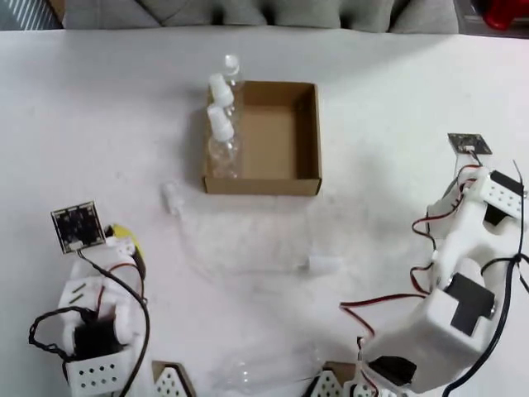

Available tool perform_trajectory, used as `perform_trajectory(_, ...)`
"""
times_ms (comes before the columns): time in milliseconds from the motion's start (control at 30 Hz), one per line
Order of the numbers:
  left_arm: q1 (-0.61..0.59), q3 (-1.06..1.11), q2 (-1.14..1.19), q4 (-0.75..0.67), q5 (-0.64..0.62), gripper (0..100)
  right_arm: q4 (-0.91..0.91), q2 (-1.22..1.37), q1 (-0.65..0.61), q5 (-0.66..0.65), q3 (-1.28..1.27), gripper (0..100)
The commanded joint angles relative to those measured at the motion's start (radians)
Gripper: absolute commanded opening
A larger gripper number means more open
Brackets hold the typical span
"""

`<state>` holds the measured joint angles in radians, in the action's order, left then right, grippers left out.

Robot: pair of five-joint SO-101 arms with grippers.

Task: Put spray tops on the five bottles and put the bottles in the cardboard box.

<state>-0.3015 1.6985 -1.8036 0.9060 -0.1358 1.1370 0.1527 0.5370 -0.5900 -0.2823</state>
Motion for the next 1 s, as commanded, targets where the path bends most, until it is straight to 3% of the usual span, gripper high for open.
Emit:
perform_trajectory(0, 0.012, -0.006, -0.018, -0.015, -0.003, 2, 0.065, 0.038, -0.008, -0.068, 0.106, 28.3)
perform_trajectory(300, 0.012, -0.006, -0.018, -0.015, -0.003, 2, 0.183, 0.2, 0.013, -0.074, 0.315, 27.0)
perform_trajectory(567, 0.012, -0.006, -0.018, -0.015, -0.003, 2, 0.243, 0.206, 0.031, -0.074, 0.373, 0.7)
perform_trajectory(967, 0.012, -0.006, -0.018, -0.015, -0.003, 2, 0.357, 0.065, 0.047, -0.074, 0.37, 1.6)
